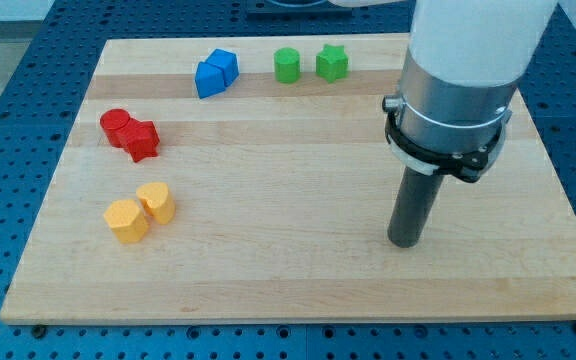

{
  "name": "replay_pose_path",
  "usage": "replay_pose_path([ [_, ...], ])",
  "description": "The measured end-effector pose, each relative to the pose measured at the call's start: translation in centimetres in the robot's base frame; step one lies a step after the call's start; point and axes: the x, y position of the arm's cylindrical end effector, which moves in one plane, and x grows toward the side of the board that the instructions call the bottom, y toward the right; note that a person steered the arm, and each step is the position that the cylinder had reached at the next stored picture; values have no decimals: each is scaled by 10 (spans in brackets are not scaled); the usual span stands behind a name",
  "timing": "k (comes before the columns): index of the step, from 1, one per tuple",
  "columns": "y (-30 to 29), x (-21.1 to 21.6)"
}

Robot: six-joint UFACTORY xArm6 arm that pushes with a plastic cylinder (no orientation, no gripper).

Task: Move your arm to the centre of the board

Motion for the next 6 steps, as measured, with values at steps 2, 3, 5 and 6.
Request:
replay_pose_path([
  [2,-26,8],
  [3,-26,-48],
  [5,-34,-136],
  [6,-39,-139],
])
